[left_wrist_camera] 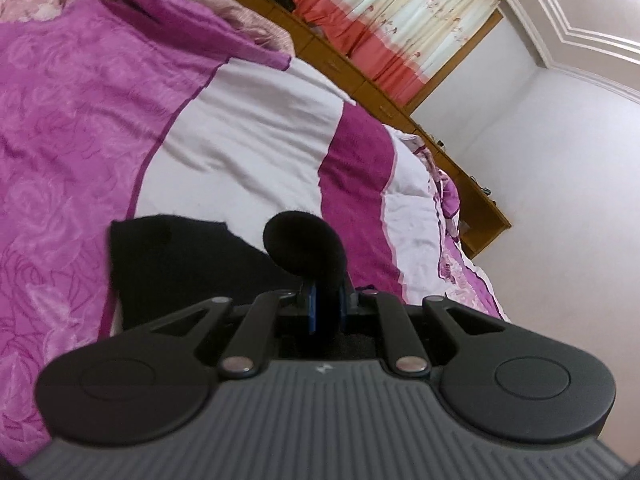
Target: Fold small clothes
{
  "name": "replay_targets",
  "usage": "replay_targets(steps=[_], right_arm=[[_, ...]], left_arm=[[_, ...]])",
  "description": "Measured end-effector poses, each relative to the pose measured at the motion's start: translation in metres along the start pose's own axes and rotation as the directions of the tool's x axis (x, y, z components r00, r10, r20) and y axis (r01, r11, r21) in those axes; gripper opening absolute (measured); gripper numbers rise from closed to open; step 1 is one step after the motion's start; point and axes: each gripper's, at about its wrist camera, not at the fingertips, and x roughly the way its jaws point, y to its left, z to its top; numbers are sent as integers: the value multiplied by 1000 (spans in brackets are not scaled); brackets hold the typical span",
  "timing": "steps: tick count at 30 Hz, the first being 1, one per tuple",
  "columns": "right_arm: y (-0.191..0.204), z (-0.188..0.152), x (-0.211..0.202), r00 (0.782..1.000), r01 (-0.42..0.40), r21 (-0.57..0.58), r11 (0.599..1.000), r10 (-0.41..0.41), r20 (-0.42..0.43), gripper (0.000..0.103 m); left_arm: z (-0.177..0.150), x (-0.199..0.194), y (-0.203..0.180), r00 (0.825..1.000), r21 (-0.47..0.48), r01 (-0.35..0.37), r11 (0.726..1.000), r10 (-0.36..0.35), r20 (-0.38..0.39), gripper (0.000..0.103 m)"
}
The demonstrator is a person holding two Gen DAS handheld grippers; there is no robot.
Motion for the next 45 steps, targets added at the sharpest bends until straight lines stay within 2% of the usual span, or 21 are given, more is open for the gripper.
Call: replay_targets(steps=[3, 6, 10, 13, 16, 19, 21, 24, 27, 30, 34, 36, 37, 39, 41, 42, 43, 44, 45], right_arm=[[-2, 7, 9, 998, -54, 30, 998, 53, 14, 29], [-3, 13, 12, 988, -143, 49, 989, 139, 72, 41], [-3, 21, 23, 996, -79, 82, 994, 75, 48, 42], [-6, 23, 23, 998, -68, 123, 990, 65, 27, 42], [1, 20, 18, 997, -69, 68, 995, 70, -12, 49], [15, 11, 5, 999, -48, -58, 997, 49, 18, 55], [18, 8, 2, 999, -34, -101, 994, 37, 30, 57], [12, 6, 3, 999, -51, -69, 996, 52, 15, 59], [9, 8, 4, 998, -67, -69, 995, 67, -4, 60], [7, 11, 5, 996, -90, -55, 994, 88, -27, 62], [5, 10, 4, 993, -115, -55, 992, 113, -38, 65], [8, 11, -1, 994, -99, -65, 993, 95, -49, 66], [10, 14, -4, 994, -89, -60, 994, 85, -66, 68], [13, 19, -14, 991, -84, -42, 996, 79, -106, 85], [13, 19, -34, 993, -84, -13, 996, 82, -86, 91], [12, 18, -44, 994, -85, -7, 996, 84, -75, 93], [12, 16, -55, 994, -84, -5, 996, 83, -65, 94], [10, 13, -68, 996, -77, 5, 997, 77, -47, 94], [6, 10, -80, 997, -72, 20, 997, 72, -32, 96]], left_arm=[[-2, 0, 3, 1000, 3, -17, 1000, 17, -2, 12], [-1, -2, 5, 1000, -2, -27, 1000, 27, 3, 12], [1, -7, 13, 998, 2, -62, 998, 62, 10, 12], [-1, -3, 26, 993, 3, -117, 993, 117, -30, 12], [-10, 8, 43, 975, 15, -198, 980, 198, -105, 13], [-24, 20, 60, 948, 5, -261, 965, 257, -189, 14], [-30, 19, 66, 949, 5, -259, 966, 256, -187, 15], [-31, 14, 64, 944, 17, -284, 959, 283, -169, 16], [-28, 8, 52, 922, 52, -357, 933, 361, -139, 20], [-29, 7, 37, 901, 122, -419, 900, 428, -68, 23], [-37, 13, 37, 882, 130, -460, 878, 469, -52, 23], [-43, 5, 36, 879, 131, -470, 873, 476, -22, 23], [-46, 1, 35, 871, 143, -485, 863, 491, -11, 25], [-50, -6, 28, 839, 200, -536, 820, 545, 16, 34], [-53, -18, 19, 795, 229, -602, 765, 601, 83, 35], [-54, -26, 17, 791, 224, -609, 761, 603, 104, 36], [-55, -38, 17, 825, 217, -564, 797, 555, 107, 37], [-57, -47, 17, 865, 212, -501, 839, 492, 95, 43], [-60, -58, 17, 907, 206, -421, 883, 415, 73, 55]])
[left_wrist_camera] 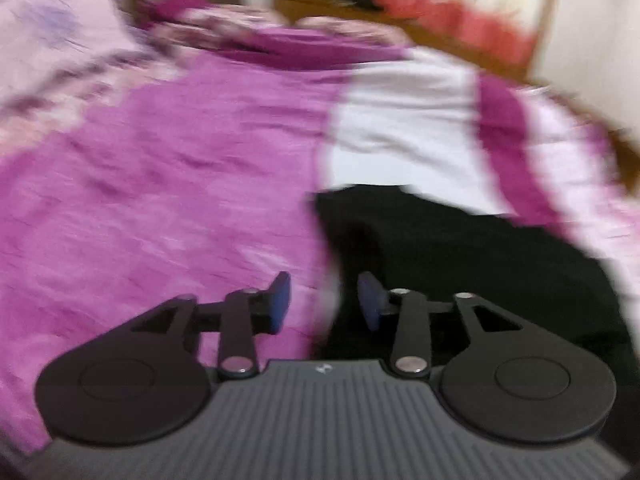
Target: Fold small clothes
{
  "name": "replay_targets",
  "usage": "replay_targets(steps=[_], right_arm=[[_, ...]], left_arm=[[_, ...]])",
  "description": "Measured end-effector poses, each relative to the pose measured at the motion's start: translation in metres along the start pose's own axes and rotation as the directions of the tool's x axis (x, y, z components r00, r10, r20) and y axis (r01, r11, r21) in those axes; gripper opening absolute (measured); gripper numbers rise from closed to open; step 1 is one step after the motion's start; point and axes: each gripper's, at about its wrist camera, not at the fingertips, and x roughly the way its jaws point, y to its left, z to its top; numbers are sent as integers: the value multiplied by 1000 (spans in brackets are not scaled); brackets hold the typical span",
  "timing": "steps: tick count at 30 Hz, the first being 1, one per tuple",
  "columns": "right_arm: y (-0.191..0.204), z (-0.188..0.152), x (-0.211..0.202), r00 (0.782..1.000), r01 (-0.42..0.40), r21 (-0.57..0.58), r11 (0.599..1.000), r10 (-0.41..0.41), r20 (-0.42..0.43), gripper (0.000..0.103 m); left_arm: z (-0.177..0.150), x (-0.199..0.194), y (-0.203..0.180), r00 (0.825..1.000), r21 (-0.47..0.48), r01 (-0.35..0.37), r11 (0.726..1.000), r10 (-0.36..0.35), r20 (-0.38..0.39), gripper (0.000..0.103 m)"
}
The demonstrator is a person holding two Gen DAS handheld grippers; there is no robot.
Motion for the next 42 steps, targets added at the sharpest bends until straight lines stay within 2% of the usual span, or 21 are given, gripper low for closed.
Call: replay_targets(steps=[1, 2, 4, 6, 10, 13, 16, 17, 21, 24, 26, 28, 31, 34, 35, 36, 37, 38, 39, 41, 42], right_arm=[[-4, -4, -11, 1000, 3, 20, 1000, -3, 10, 96], [-9, -9, -23, 1000, 2, 47, 999, -3, 17, 97], [-21, -20, -41, 1000, -8, 107, 994, 7, 16, 99], [-33, -31, -54, 1000, -29, 163, 986, 28, 5, 100], [-56, -58, -74, 996, -73, 261, 963, 82, -24, 100], [-68, -77, -85, 993, -95, 318, 943, 113, -40, 98], [-80, -95, -98, 988, -118, 361, 925, 146, -54, 97], [-83, -100, -99, 986, -121, 374, 919, 156, -65, 97], [-97, -125, -108, 977, -135, 436, 890, 192, -89, 91], [-102, -145, -107, 970, -122, 467, 876, 204, -130, 86], [-105, -156, -105, 961, -139, 491, 860, 238, -144, 82], [-107, -161, -100, 947, -175, 524, 834, 288, -143, 79], [-111, -166, -95, 941, -171, 552, 816, 302, -154, 77], [-100, -163, -94, 945, -143, 497, 856, 268, -189, 77], [-98, -160, -91, 945, -135, 478, 868, 258, -201, 77], [-94, -158, -89, 945, -128, 461, 878, 249, -213, 77], [-91, -158, -88, 944, -122, 448, 885, 243, -223, 77], [-90, -158, -88, 943, -121, 441, 889, 242, -230, 77], [-91, -158, -88, 942, -122, 440, 890, 244, -231, 77], [-92, -159, -86, 939, -131, 452, 882, 256, -227, 76], [-94, -160, -86, 938, -135, 462, 877, 264, -227, 71]], left_arm=[[-4, -10, 5, 996, -9, 87, 996, -87, -11, 61], [-9, -19, 10, 990, -16, 137, 990, -138, -21, 67], [-20, -36, 19, 976, -33, 212, 977, -213, -41, 67], [-32, -51, 30, 953, -54, 291, 955, -294, -77, 66], [-52, -77, 44, 922, -72, 356, 932, -363, -135, 65], [-72, -95, 48, 913, -75, 363, 929, -371, -168, 58], [-91, -104, 54, 932, -82, 307, 948, -317, -175, 36], [-96, -107, 57, 929, -92, 309, 947, -321, -183, 30], [-109, -107, 61, 900, -88, 365, 927, -376, -221, 30], [-117, -99, 67, 868, -132, 402, 906, -423, -261, 32], [-122, -92, 68, 861, -145, 383, 912, -409, -301, 32], [-127, -79, 68, 856, -142, 331, 933, -360, -371, 32], [-131, -71, 67, 803, -182, 382, 906, -423, -420, 32], [-139, -60, 56, 777, -169, 403, 899, -434, -455, 32], [-142, -56, 54, 775, -166, 394, 904, -424, -469, 31], [-144, -53, 52, 780, -158, 379, 912, -406, -476, 30], [-147, -53, 51, 793, -147, 364, 920, -389, -469, 26], [-148, -56, 50, 798, -141, 365, 920, -387, -461, 14], [-147, -59, 50, 801, -137, 373, 918, -393, -452, 11], [-145, -68, 48, 813, -123, 385, 915, -399, -424, 9], [-142, -73, 48, 817, -124, 397, 909, -412, -404, 9]])
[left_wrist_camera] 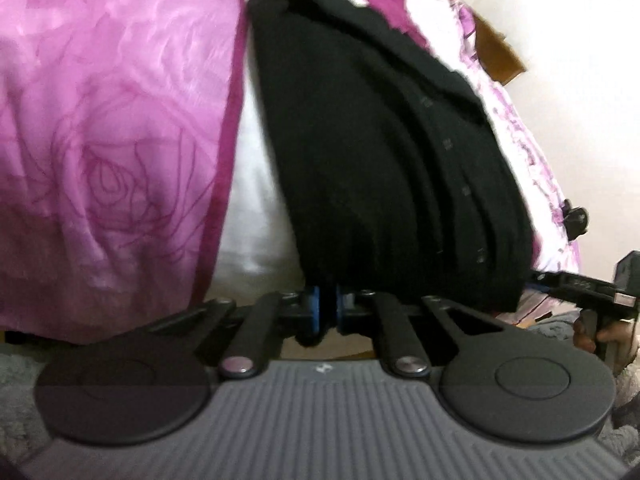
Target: Fold small clothes
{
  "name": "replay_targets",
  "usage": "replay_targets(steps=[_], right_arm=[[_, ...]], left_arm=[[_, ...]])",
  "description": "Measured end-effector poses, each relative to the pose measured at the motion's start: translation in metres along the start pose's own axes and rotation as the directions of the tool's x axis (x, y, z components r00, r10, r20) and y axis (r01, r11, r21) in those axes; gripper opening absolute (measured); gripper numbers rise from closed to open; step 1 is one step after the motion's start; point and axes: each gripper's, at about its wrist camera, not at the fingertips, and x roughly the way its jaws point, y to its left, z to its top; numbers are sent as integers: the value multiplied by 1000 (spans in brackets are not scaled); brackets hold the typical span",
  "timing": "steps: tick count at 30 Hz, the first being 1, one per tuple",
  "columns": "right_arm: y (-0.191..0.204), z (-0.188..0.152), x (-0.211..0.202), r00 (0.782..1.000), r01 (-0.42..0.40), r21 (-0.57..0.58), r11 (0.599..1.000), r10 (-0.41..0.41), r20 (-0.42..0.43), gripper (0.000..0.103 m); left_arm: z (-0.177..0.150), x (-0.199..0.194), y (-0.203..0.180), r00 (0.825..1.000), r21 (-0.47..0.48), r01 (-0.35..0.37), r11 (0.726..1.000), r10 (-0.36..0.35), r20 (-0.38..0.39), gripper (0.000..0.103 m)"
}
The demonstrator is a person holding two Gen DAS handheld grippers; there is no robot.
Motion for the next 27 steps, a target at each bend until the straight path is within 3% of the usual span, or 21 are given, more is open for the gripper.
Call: replay_targets(steps=[1, 3, 9, 13, 18, 22, 24, 27], right_arm=[[-3, 0, 0, 1000, -11, 16, 1000, 11, -9, 65], [-10, 1, 1, 998, -39, 68, 997, 41, -37, 43], [-40, -5, 2, 976, -184, 320, 929, 211, -50, 12], [-39, -8, -10, 963, -261, 315, 912, 267, 24, 7], [-31, -4, -30, 909, -415, 303, 858, 374, 185, 7], [-36, 2, -37, 873, -478, 340, 810, 396, 285, 7], [-37, 9, -41, 863, -494, 339, 800, 404, 304, 7], [-32, 23, -44, 851, -510, 319, 799, 415, 321, 7]], left_arm=[[1, -6, -2, 1000, 0, 17, 1000, -17, 24, 9], [3, -18, -2, 996, -19, 60, 998, -58, 74, 9], [3, -45, 17, 976, -131, 124, 984, -97, 194, 5], [3, -66, 7, 937, -110, 220, 969, -179, 299, 5], [9, -85, -5, 882, -149, 298, 943, -212, 422, 5], [17, -93, -7, 863, -164, 291, 943, -185, 469, 5], [24, -95, -7, 854, -178, 310, 934, -191, 484, 4], [38, -100, -13, 842, -155, 296, 943, -180, 509, 4]])
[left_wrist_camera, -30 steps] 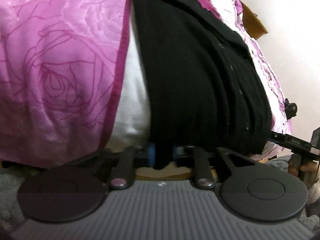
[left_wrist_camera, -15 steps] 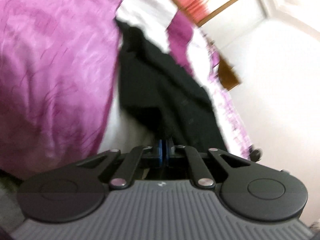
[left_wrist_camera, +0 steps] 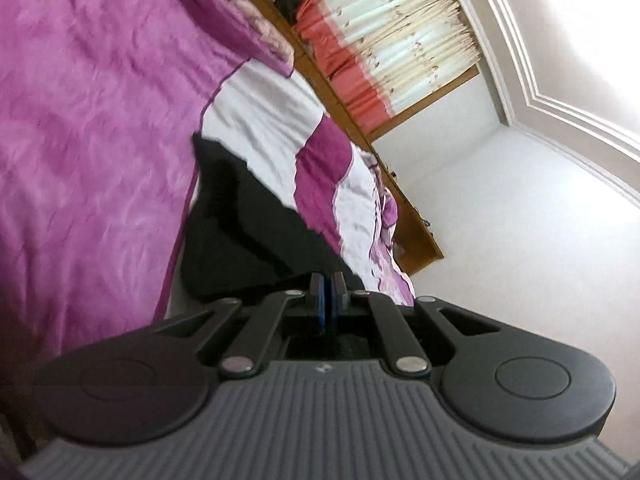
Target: Fold small clothes
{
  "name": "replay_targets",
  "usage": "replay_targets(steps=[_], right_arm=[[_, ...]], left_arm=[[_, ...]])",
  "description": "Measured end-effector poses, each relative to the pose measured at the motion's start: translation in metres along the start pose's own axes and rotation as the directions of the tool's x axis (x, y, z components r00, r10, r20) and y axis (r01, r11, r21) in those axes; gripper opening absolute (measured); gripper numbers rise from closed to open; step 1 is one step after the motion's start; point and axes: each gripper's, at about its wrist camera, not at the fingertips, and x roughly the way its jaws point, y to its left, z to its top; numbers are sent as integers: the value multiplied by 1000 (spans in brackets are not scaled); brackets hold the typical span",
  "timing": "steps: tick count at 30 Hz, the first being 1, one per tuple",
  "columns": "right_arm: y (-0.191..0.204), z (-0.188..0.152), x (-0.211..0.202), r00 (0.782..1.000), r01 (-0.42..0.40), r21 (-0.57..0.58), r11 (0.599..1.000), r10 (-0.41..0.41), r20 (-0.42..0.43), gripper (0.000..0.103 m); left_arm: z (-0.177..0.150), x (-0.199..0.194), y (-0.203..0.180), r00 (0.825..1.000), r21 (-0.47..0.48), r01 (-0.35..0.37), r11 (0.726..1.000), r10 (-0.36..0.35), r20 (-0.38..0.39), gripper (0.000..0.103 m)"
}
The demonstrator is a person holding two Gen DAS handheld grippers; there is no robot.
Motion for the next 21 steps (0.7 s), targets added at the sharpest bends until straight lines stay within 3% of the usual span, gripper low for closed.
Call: replay_targets(steps=[5, 12, 14, 17, 19, 20, 21], right_arm=[[12, 22, -1, 999, -19, -14, 1000, 19, 35, 7], [34, 58, 14, 994, -53, -33, 998, 56, 93, 7], [40, 69, 25, 993, -45, -14, 999, 46, 112, 7], [49, 80, 44, 994, -47, -35, 998, 50, 100, 7], [55, 82, 59, 996, -33, -56, 998, 37, 84, 7], [56, 82, 67, 996, -35, -54, 998, 39, 74, 7], [56, 82, 73, 997, -40, -49, 998, 43, 65, 7]], left_arm=[[18, 8, -22, 997, 80, -55, 995, 51, 50, 4], [55, 11, -46, 989, 146, -9, 989, -13, 149, 1], [61, 25, -41, 996, 151, 12, 989, -24, 80, 2], [48, 42, -32, 997, 137, -67, 988, 72, -27, 4], [29, 52, -29, 978, 206, -144, 968, 171, -117, 31], [18, 54, -27, 965, 229, -176, 957, 213, -150, 56], [6, 53, -23, 957, 232, -194, 953, 236, -170, 62]])
